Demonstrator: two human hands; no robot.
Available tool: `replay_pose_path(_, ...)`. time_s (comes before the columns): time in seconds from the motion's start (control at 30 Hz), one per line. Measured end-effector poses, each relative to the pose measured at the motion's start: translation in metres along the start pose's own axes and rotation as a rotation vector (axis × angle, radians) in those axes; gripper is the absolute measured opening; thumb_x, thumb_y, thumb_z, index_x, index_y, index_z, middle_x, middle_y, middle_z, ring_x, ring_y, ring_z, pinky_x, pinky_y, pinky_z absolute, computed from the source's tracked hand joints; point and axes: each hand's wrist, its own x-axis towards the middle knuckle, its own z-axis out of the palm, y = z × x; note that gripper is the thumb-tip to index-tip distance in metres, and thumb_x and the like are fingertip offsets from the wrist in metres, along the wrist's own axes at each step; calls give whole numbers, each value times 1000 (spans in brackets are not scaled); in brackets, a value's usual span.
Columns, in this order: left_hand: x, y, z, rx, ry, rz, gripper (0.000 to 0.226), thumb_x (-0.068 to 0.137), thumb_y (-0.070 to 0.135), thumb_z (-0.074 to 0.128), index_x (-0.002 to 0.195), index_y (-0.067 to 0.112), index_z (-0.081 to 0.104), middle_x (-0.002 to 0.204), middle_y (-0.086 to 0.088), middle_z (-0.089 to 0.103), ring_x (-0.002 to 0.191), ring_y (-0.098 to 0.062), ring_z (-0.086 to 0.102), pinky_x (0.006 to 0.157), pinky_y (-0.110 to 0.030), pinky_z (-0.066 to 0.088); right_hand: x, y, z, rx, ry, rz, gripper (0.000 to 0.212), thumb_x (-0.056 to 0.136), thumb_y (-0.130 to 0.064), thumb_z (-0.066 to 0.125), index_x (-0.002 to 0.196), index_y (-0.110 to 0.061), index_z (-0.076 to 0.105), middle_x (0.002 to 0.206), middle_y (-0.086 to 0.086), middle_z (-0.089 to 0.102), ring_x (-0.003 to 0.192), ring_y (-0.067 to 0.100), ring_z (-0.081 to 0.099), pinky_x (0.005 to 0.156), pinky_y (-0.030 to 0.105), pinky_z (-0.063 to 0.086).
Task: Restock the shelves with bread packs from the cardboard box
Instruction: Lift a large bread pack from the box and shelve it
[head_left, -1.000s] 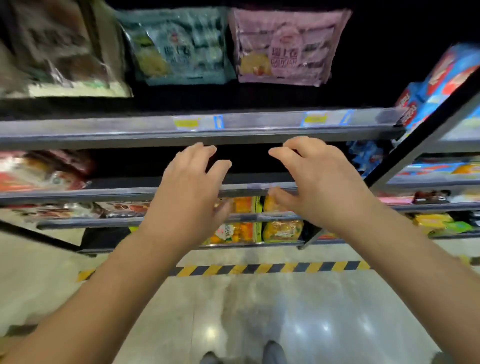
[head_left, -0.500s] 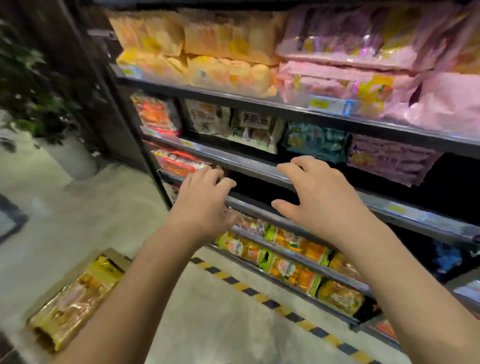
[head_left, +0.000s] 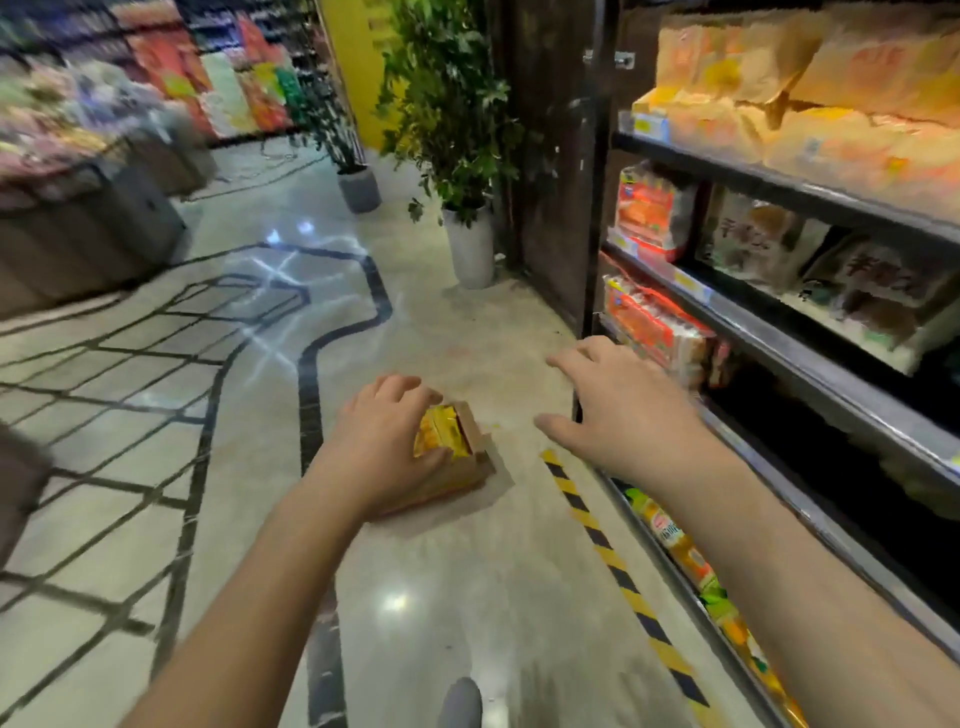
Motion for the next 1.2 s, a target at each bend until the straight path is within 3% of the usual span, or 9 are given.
replay_pose_path(0.17, -22, -59, 2, -26, 18, -172, 63, 90, 51, 66, 146, 28, 48, 154, 1, 41, 146, -19, 32, 119, -39, 34, 48, -49, 26, 35, -72, -120, 65, 94, -58, 59, 150, -29, 43, 145, 2, 48, 134, 26, 46, 106, 41, 40)
replay_pose_path(0.3, -21, -112, 6, -5, 22, -255, 64, 89, 54, 65, 146, 31, 47, 155, 3, 40, 148, -19, 29, 120, -40, 29, 90, -82, 49, 35, -121, -158, 64, 94, -55, 57, 151, -29, 42, 148, 1, 47, 136, 25, 45, 109, 41, 38)
replay_pose_path(0.63, 55, -237, 18, -5, -70, -232, 67, 92, 54, 63, 150, 32, 40, 159, 4, 35, 150, -19, 25, 122, -40, 25, 206, -154, 104, 17, -157, -124, 61, 95, -55, 57, 149, -30, 44, 145, -3, 48, 131, 23, 48, 109, 42, 38)
replay_pose_path(0.87, 128, -295, 49, -36, -130, -164, 66, 90, 55, 63, 148, 31, 44, 156, 2, 40, 147, -21, 31, 121, -42, 32, 281, -160, 146, 49, -160, -112, 56, 97, -48, 58, 148, -31, 44, 145, -6, 47, 133, 18, 46, 108, 39, 37)
replay_pose_path(1.2, 255, -349, 118, -95, -234, -250, 67, 91, 51, 65, 150, 29, 43, 157, 0, 39, 147, -21, 32, 118, -44, 36, 427, -130, 224, 57, -289, -134, 55, 96, -48, 60, 146, -28, 48, 140, -1, 52, 131, 23, 49, 106, 40, 39)
